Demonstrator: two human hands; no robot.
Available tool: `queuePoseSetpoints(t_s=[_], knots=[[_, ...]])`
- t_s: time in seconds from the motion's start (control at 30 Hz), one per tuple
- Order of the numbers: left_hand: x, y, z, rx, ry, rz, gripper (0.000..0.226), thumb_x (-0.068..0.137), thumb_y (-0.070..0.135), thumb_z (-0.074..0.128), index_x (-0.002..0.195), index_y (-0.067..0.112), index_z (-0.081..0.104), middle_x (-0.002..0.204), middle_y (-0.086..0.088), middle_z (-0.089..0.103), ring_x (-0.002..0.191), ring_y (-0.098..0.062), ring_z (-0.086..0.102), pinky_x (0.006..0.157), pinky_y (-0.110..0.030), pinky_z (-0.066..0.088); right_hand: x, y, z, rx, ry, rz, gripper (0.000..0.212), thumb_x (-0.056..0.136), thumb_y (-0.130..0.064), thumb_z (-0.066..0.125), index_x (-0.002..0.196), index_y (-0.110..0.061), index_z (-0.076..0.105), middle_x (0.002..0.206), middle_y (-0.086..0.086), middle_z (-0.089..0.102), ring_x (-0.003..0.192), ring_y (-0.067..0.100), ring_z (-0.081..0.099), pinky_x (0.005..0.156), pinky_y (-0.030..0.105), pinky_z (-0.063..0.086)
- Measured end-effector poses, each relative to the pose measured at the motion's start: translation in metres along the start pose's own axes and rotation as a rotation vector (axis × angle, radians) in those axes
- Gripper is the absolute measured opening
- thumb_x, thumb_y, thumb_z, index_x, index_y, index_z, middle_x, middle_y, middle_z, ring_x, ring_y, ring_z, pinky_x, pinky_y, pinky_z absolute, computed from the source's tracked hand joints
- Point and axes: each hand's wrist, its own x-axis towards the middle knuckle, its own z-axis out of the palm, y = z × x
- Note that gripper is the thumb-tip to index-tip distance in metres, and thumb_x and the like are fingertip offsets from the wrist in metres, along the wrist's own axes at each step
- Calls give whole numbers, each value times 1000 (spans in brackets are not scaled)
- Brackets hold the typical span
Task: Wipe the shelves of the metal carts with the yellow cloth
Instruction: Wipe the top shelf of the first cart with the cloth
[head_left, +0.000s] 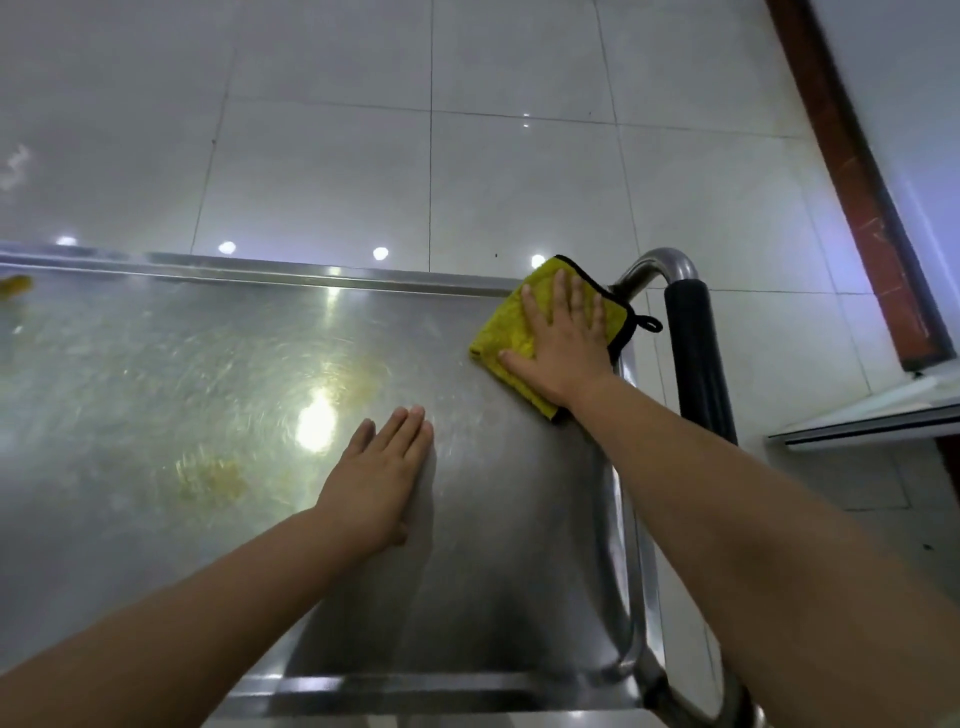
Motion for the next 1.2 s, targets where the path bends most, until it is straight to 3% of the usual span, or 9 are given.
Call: queuePoseSetpoints(t_s=[0.23,0.63,0.9,1.07,1.2], knots=[[-2,0,1,30,-16,3,116,76,38,73,150,11,-13,158,-9,-17,146,-23,-12,117,-42,-3,-39,-14,14,-100,-12,-187,97,68,-81,5,153,-34,0,159,11,-17,146,31,-19,115,54,-15],[-12,1,3,55,8,41,110,78,42,67,150,10,-9,159,-9,-12,146,-24,-8,117,-48,4,-177,-45,66,-34,77,-218,88,80,-75,34,153,-29,12,160,18,3,147,37,-4,114,59,-2],[-16,-6,8,17,72,65,113,70,47,73,151,12,3,160,-7,-1,147,-20,-2,117,-47,5,-255,-79,85,45,48,-66,86,83,-76,28,153,-32,5,160,15,-6,147,35,-12,114,60,-3],[-32,-15,22,-9,235,142,110,72,54,69,151,17,2,160,-9,-5,147,-23,-5,116,-48,-2,-281,-119,93,112,66,172,89,80,-76,32,152,-34,2,160,14,-7,146,31,-16,114,54,-12],[-54,-44,22,-85,259,34,110,74,61,64,152,16,1,160,-9,-6,147,-25,-7,115,-48,-6,-279,-147,98,143,73,329,96,76,-76,31,152,-27,0,159,16,-6,146,33,-15,114,56,-11]])
